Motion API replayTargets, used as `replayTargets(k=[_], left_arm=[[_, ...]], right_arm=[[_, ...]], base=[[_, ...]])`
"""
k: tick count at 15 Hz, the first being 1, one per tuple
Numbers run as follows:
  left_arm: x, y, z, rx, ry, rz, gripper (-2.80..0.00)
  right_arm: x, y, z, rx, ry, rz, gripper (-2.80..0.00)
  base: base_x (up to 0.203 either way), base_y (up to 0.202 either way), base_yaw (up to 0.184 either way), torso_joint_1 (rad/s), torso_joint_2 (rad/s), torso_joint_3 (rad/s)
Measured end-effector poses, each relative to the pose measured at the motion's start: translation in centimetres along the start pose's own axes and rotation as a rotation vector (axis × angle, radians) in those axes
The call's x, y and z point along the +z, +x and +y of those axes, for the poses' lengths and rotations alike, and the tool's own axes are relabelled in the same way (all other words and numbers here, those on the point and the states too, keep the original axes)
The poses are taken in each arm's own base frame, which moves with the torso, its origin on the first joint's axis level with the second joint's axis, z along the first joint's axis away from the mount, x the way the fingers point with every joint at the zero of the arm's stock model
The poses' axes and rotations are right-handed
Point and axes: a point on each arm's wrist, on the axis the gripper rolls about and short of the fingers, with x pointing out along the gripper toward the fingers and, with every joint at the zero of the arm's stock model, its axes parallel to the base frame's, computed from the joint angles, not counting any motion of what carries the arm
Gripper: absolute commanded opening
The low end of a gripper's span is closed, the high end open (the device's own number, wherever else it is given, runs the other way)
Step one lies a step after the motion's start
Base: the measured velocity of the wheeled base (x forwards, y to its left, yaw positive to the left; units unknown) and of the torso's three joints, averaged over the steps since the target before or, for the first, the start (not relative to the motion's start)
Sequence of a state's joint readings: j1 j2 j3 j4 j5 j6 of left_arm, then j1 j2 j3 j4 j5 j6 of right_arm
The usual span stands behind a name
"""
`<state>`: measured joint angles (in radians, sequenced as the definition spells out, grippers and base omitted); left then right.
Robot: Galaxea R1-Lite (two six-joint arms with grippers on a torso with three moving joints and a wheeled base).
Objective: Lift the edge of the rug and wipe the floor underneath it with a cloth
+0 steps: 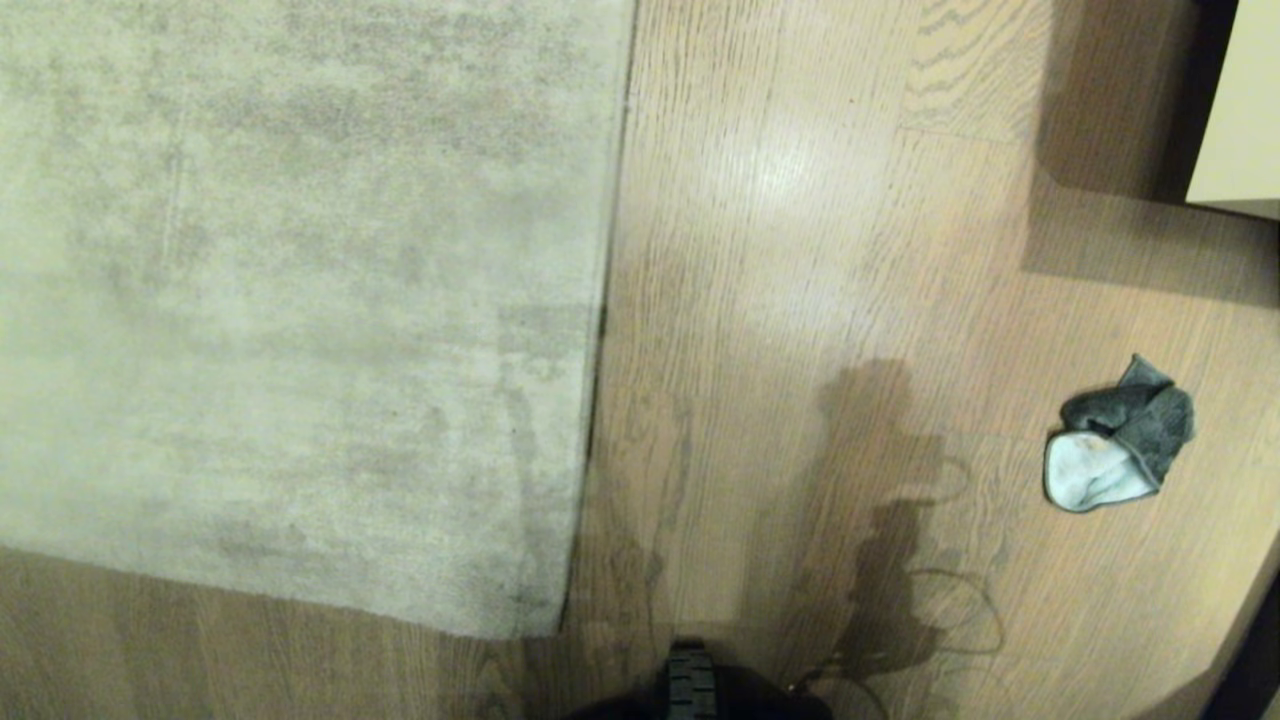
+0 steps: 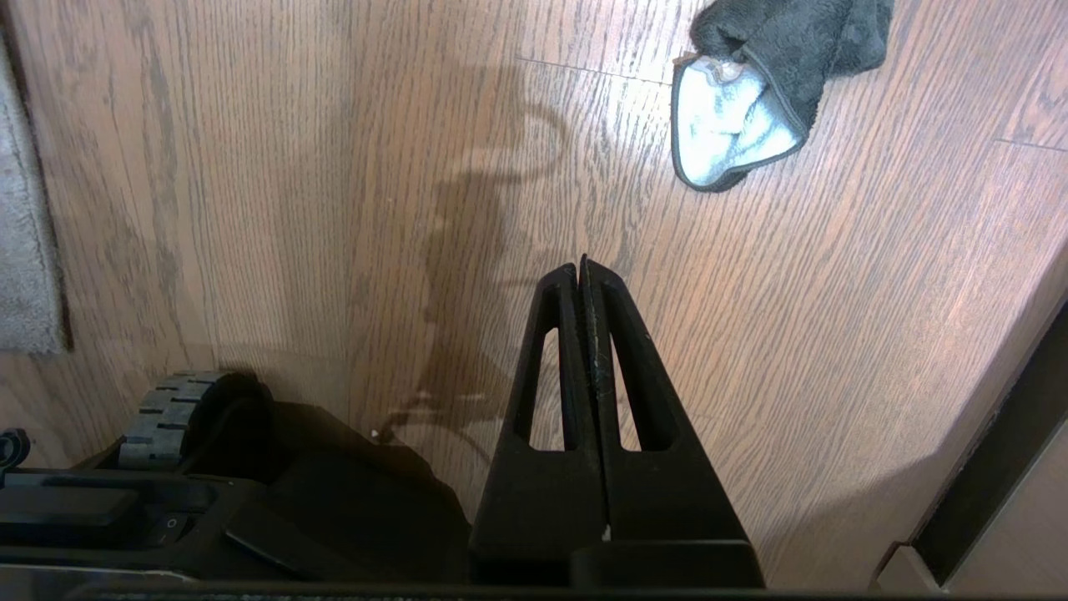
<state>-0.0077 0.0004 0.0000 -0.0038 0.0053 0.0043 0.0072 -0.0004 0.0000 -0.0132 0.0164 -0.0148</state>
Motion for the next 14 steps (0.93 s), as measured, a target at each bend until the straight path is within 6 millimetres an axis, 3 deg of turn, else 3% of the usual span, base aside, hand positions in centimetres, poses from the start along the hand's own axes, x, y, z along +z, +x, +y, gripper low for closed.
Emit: replayTargets(k=[14], left_arm=[[0.01, 0.00, 0.00, 0.000, -0.008, -0.001, -2.80]], right_arm=[[0.00, 0.00, 0.00, 0.000, 0.000, 0.000, -2.80]], base=[[0.000, 0.000, 0.000, 0.000, 0.00, 0.000]])
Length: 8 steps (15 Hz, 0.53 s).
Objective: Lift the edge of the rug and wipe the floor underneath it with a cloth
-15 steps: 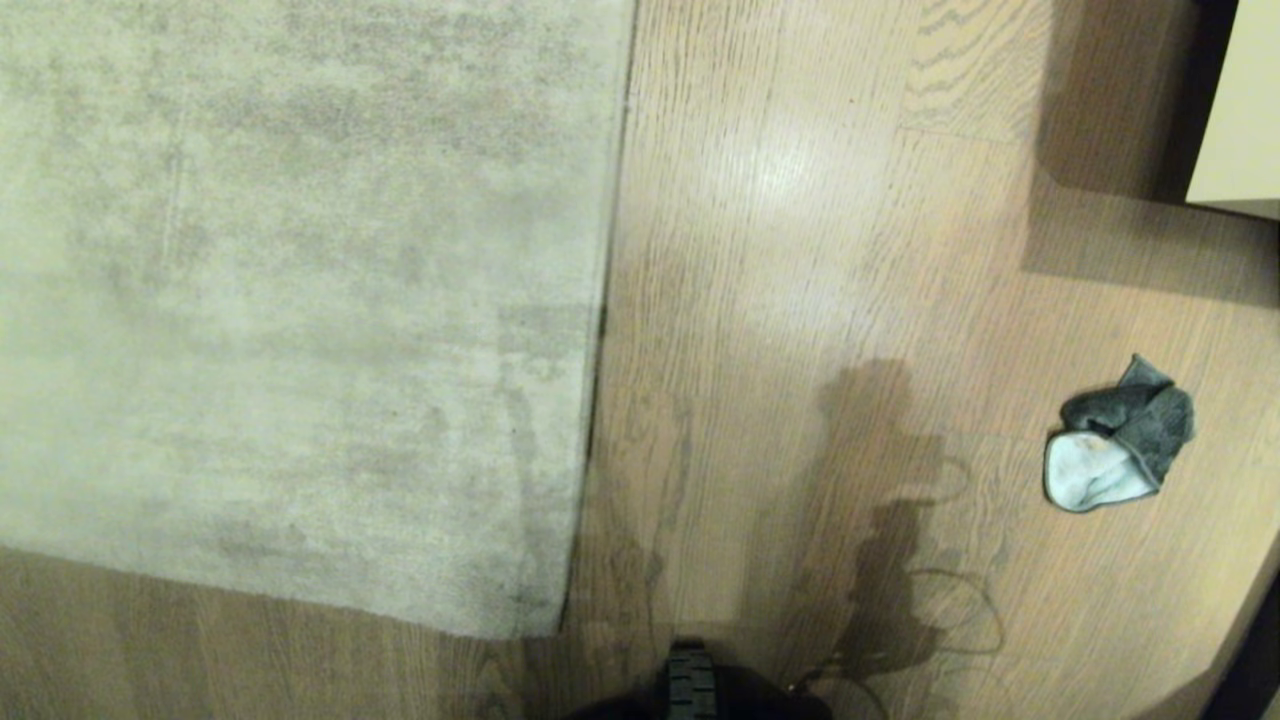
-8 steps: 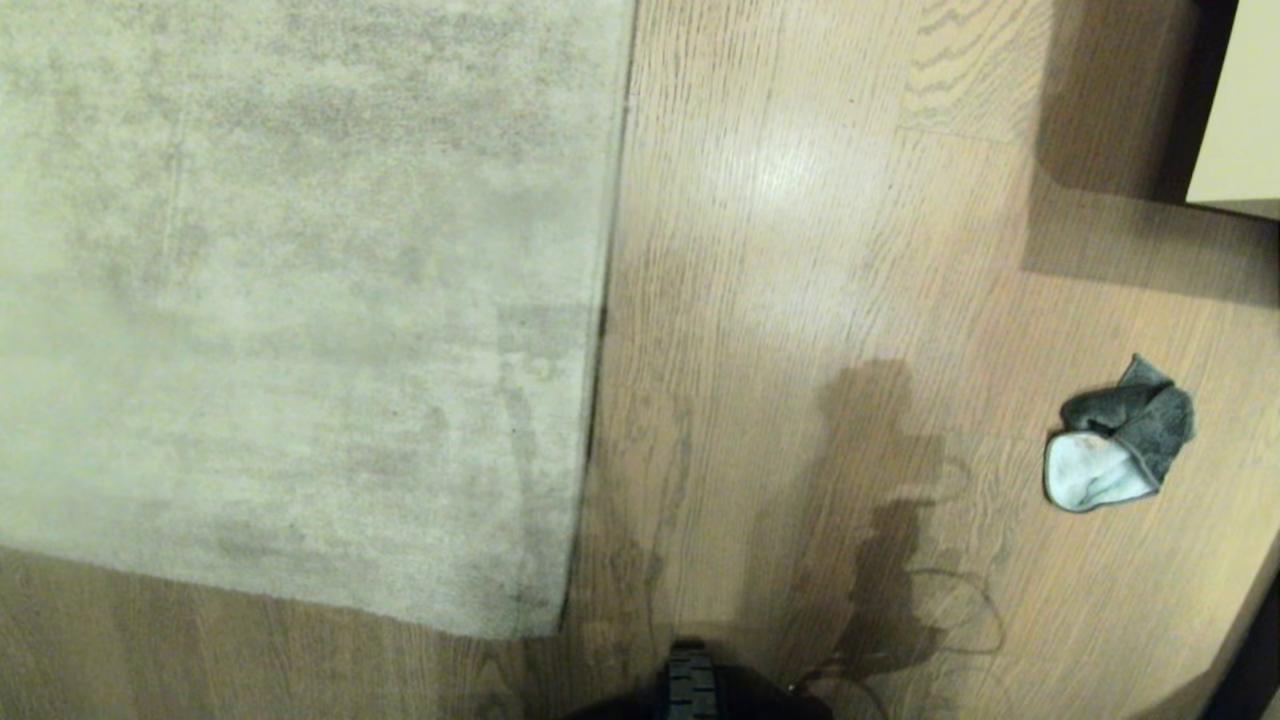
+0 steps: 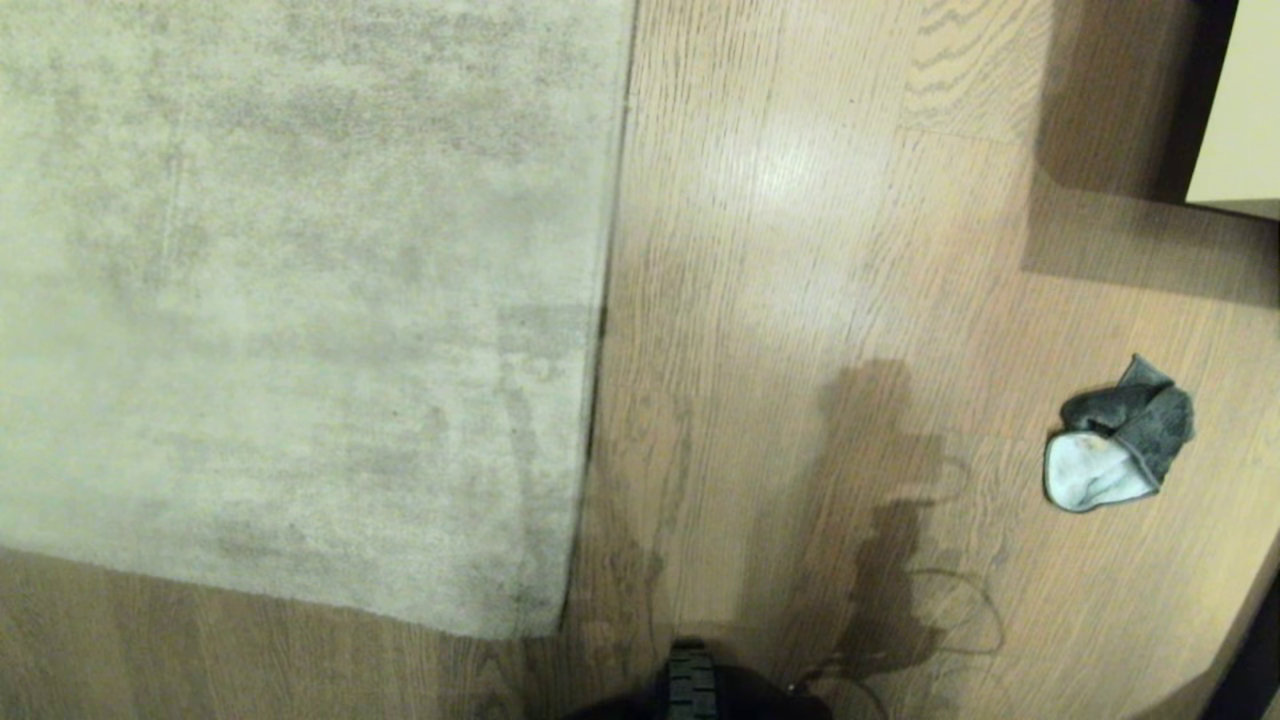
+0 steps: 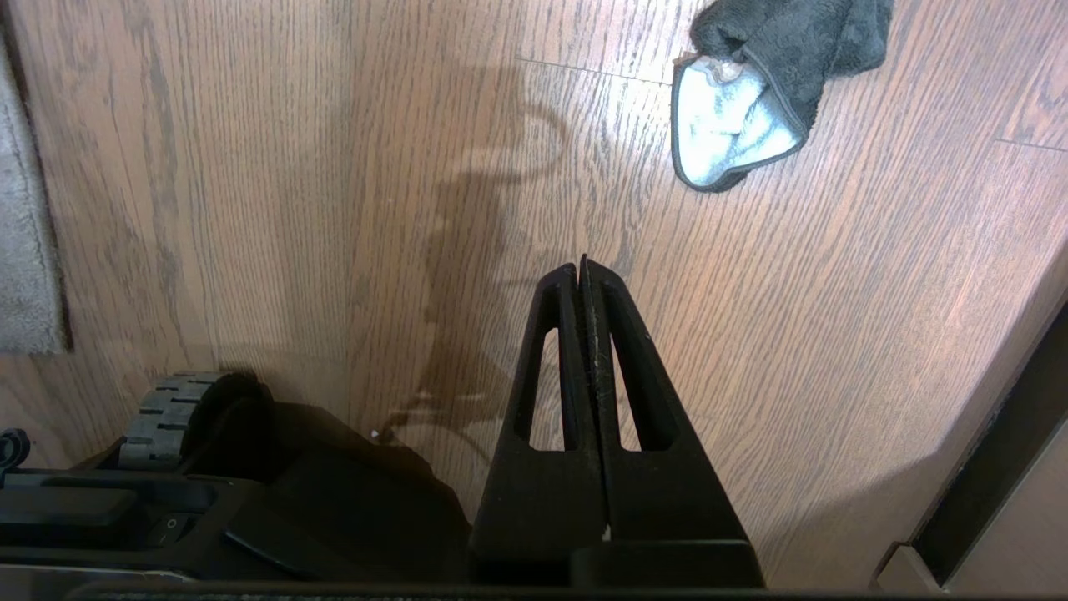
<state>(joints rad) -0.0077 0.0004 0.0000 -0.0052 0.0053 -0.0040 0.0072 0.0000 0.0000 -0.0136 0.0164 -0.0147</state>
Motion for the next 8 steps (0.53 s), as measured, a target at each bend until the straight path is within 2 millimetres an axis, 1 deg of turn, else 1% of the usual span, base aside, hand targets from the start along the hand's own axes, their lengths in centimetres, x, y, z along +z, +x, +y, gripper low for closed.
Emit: replayTargets(k=[8], left_arm=[[0.00, 0.00, 0.00, 0.000, -0.001, 0.000, -2.80]], right_arm=[[-0.01, 0.00, 0.00, 0.000, -0.001, 0.001, -2.80]], base=[[0.000, 0.000, 0.000, 0.000, 0.00, 0.000]])
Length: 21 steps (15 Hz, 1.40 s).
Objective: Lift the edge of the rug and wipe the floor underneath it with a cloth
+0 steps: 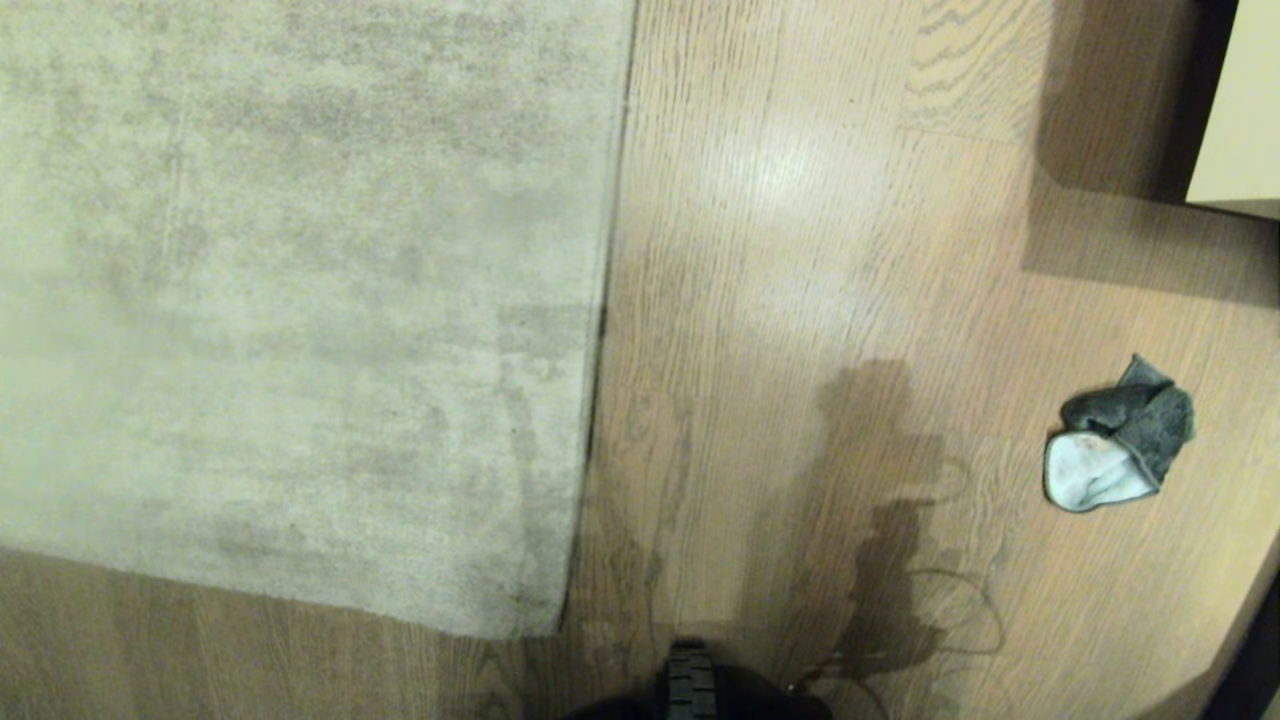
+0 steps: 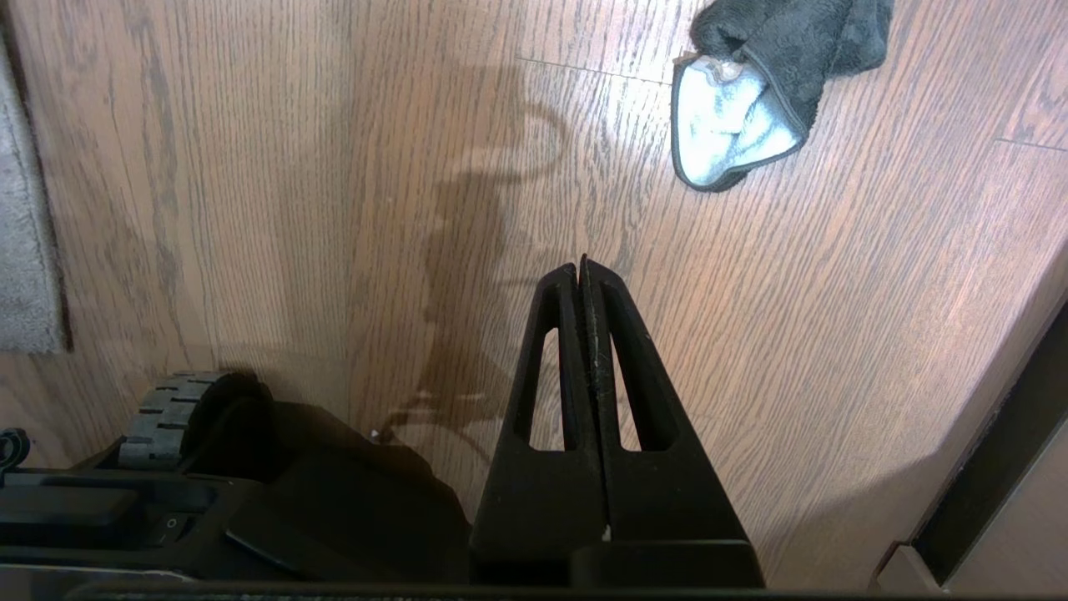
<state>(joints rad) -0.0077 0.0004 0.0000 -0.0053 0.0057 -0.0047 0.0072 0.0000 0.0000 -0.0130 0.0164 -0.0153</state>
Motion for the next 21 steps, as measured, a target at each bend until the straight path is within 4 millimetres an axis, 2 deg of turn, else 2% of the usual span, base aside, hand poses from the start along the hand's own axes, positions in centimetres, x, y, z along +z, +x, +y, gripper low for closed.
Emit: replayTargets(k=[6, 21], left_arm=[[0.00, 0.00, 0.00, 0.000, 0.000, 0.000, -2.80], [0.00, 0.00, 0.00, 0.001, -0.013, 0.000, -2.80]], right_arm=[[0.00, 0.00, 0.00, 0.000, 0.000, 0.000, -2.80], [0.00, 0.00, 0.00, 0.000, 0.000, 0.000, -2.80]], base=[[0.000, 0.000, 0.000, 0.001, 0.00, 0.061], [0.000, 0.000, 0.000, 0.002, 0.00, 0.199]])
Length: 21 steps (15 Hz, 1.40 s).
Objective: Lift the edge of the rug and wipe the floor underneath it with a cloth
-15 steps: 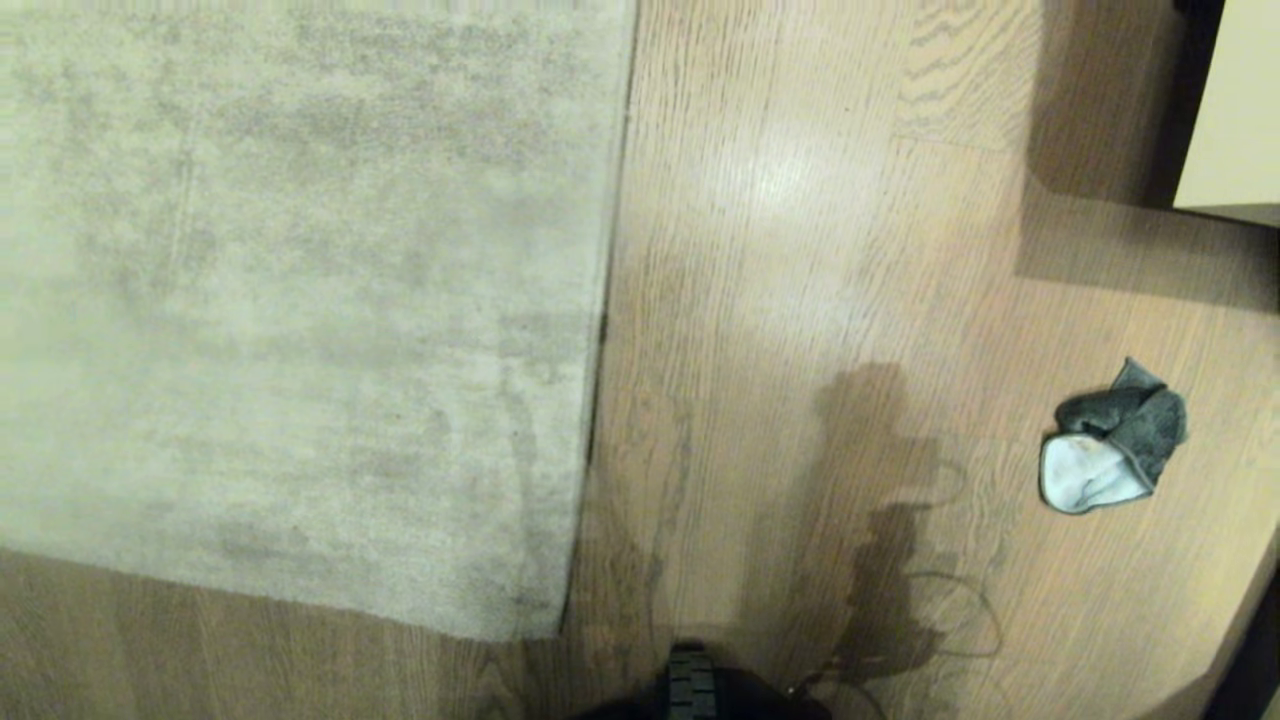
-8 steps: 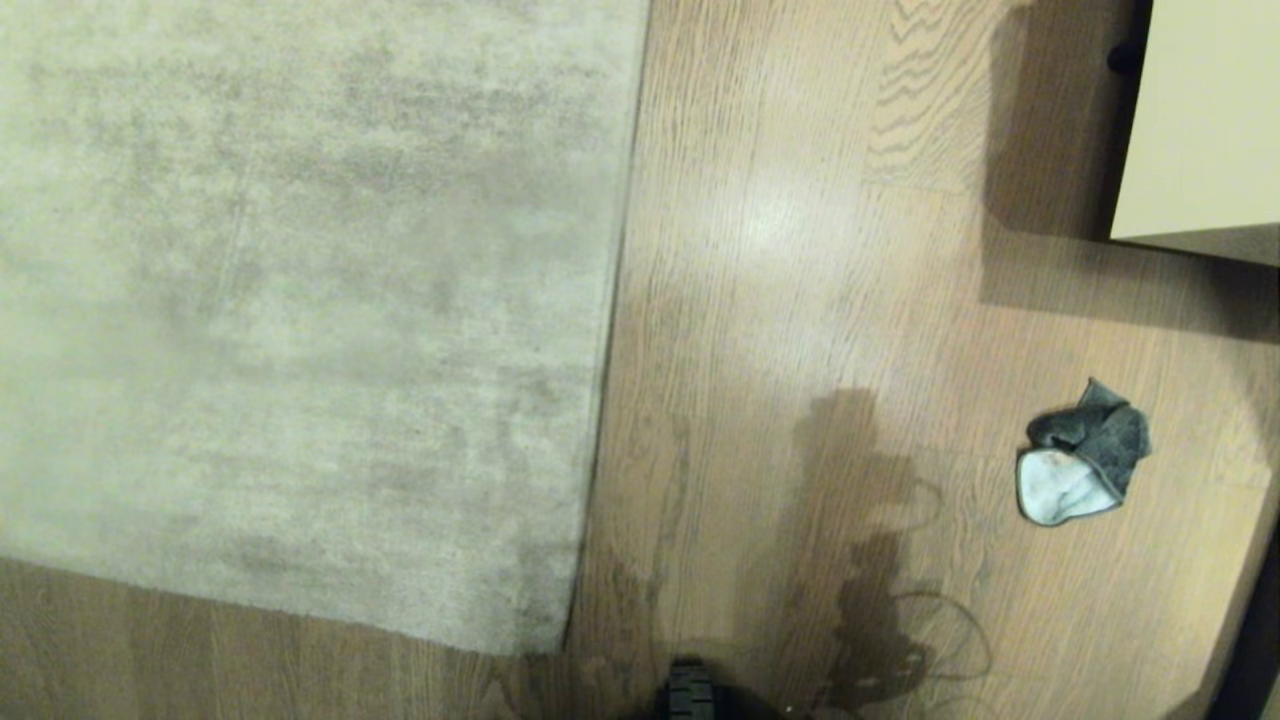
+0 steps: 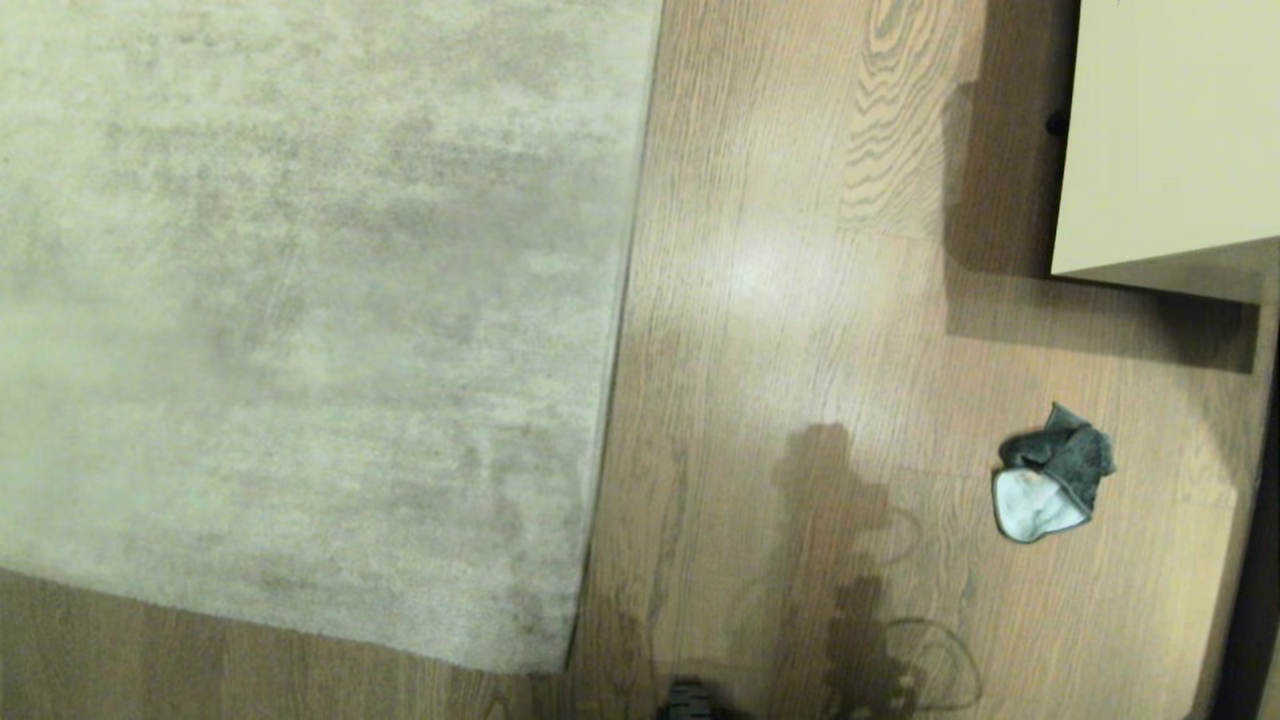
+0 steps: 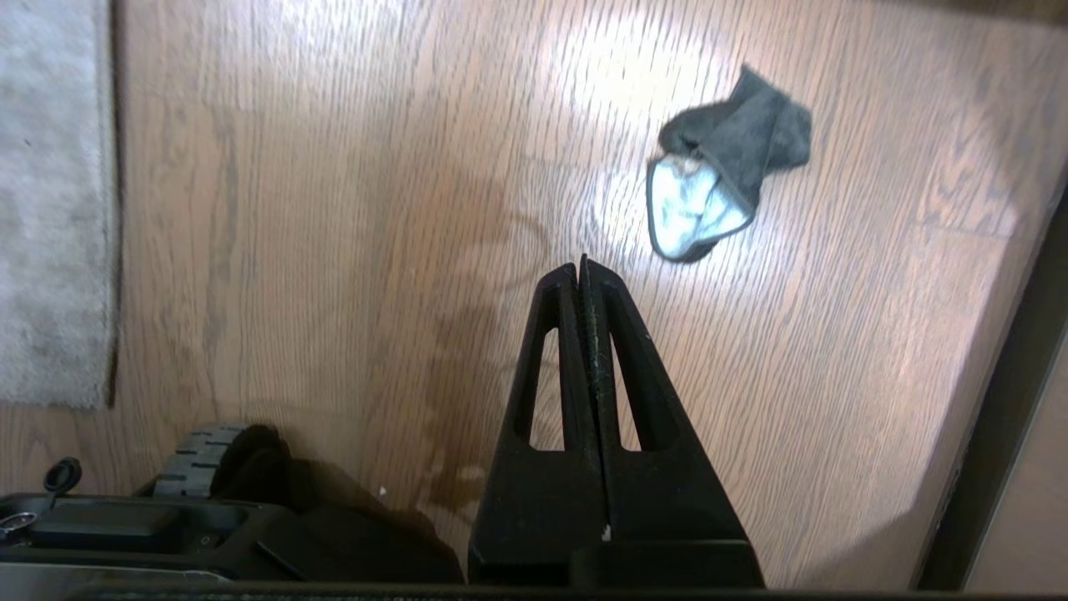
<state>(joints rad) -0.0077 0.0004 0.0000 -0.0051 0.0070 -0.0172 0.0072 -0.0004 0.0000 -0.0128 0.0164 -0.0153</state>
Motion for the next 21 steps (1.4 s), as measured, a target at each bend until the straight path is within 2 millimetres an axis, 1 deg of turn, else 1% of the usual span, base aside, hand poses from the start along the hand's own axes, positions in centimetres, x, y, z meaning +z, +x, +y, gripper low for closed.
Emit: replayTargets(k=[21], left_arm=[[0.00, 0.00, 0.00, -0.002, -0.002, 0.000, -2.80]], right_arm=[[0.01, 0.00, 0.00, 0.000, 0.000, 0.000, -2.80]], base=[[0.000, 0.000, 0.000, 0.003, 0.00, 0.201]])
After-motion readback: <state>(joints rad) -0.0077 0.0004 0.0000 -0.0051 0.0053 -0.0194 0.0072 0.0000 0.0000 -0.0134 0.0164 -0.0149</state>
